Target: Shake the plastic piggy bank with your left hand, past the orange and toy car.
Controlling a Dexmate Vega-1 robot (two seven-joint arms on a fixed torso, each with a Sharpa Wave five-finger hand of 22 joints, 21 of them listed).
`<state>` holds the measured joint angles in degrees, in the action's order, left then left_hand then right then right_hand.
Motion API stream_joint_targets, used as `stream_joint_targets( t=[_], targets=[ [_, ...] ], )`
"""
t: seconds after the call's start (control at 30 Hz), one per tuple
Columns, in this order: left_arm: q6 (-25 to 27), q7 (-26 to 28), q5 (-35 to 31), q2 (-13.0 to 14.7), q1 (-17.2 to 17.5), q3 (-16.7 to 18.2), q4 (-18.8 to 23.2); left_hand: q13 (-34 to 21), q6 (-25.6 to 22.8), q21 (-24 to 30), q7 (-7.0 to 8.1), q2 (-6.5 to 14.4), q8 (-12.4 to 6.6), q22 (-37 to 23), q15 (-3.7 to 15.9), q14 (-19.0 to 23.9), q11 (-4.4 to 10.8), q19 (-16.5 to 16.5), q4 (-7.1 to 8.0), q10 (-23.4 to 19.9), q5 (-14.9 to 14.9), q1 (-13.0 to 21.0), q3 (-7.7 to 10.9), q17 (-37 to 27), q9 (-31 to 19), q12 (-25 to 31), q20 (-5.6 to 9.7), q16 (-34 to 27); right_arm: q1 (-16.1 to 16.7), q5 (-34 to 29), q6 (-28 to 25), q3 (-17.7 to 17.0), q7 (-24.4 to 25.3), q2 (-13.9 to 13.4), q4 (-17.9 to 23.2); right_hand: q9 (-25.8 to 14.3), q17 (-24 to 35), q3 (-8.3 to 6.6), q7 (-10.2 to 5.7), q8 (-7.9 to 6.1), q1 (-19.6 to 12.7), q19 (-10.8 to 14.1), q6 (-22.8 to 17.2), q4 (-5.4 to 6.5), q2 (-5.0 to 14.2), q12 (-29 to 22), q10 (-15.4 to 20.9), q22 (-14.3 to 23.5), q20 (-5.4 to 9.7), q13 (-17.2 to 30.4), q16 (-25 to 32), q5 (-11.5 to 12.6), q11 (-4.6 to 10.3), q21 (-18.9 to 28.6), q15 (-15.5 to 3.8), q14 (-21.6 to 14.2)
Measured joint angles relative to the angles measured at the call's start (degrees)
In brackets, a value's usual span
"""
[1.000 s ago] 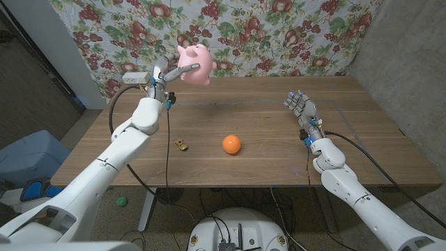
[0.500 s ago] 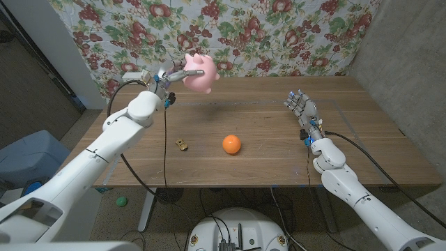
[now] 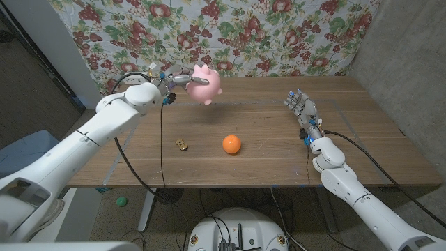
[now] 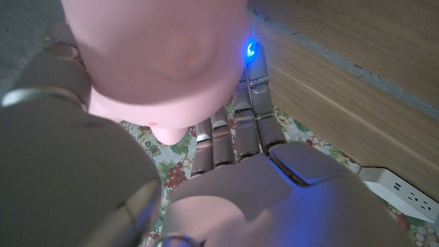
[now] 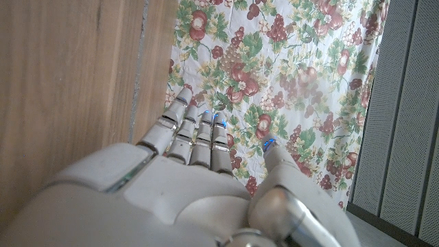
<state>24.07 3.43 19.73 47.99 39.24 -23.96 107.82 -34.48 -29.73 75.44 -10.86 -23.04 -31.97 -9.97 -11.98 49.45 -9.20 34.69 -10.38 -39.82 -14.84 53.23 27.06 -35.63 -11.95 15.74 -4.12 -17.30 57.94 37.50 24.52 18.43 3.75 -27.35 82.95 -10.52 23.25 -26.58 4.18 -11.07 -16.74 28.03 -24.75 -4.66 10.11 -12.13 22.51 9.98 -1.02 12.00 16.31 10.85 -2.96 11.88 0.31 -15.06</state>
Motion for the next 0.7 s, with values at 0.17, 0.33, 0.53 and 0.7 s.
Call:
stream_joint_targets(
  t=[0.17,0.33,0.53,0.7],
  targets=[
    [1.62,-2.18,-0.15,1.36,-2.07,-1.61,0.01,-0.07,0.00,-0.12,0.00,0.00,0.17,0.00,0.00,0.00,0.00,0.00,0.00,0.00,0.00,0.00,0.00,-0.04,0.00,-0.08,0.00,0.07,-0.24,-0.10,-0.12,0.10,0.13,0.14,-0.23,0.00,0.00,0.00,0.00,0.00,0.00,0.00,0.00,0.00,0.00,0.00,0.00,0.00,0.00,0.00,0.00,0.00,0.00,0.00,0.00,0.00],
    [2.00,-3.02,-0.30,1.98,-2.92,-2.30,-0.04,-0.08,-0.20,-0.16,-0.19,0.00,0.32,0.00,0.00,0.00,0.00,0.00,0.00,0.00,0.00,0.00,0.00,-0.07,0.00,-0.11,0.00,0.11,-0.45,-0.21,-0.17,0.22,0.15,0.21,-0.41,0.00,0.00,0.00,0.00,0.00,0.00,0.00,0.00,0.00,0.00,0.00,0.00,0.00,0.00,0.00,0.00,0.00,0.00,0.00,0.11,-0.11],
    [-0.46,-1.43,-0.43,1.71,-1.79,-1.67,-0.58,-1.28,-0.20,-0.16,-0.18,0.00,0.38,0.00,0.00,0.00,0.01,0.00,0.00,0.00,0.00,0.00,0.00,-0.08,0.00,-0.29,0.00,-0.11,-0.57,-0.26,-0.23,0.27,0.18,0.26,-0.48,0.00,0.00,0.00,0.00,0.00,0.00,0.00,0.00,0.00,0.00,0.00,0.00,0.00,0.00,0.00,0.00,0.00,0.00,0.00,0.11,-0.11],
    [-4.24,1.87,-0.62,0.43,0.33,-0.20,-1.14,-1.61,-0.40,0.11,0.00,0.00,0.44,-0.01,0.00,0.00,0.01,0.00,0.00,0.00,0.00,0.00,0.00,-0.09,0.00,-0.44,0.00,-0.12,-0.69,-0.30,-0.34,0.31,0.23,0.28,-0.56,0.00,0.00,0.00,0.00,0.00,0.00,0.00,0.00,0.00,0.00,0.00,0.00,0.00,0.00,0.00,0.00,0.00,0.00,0.00,0.11,-0.11]
  ],
)
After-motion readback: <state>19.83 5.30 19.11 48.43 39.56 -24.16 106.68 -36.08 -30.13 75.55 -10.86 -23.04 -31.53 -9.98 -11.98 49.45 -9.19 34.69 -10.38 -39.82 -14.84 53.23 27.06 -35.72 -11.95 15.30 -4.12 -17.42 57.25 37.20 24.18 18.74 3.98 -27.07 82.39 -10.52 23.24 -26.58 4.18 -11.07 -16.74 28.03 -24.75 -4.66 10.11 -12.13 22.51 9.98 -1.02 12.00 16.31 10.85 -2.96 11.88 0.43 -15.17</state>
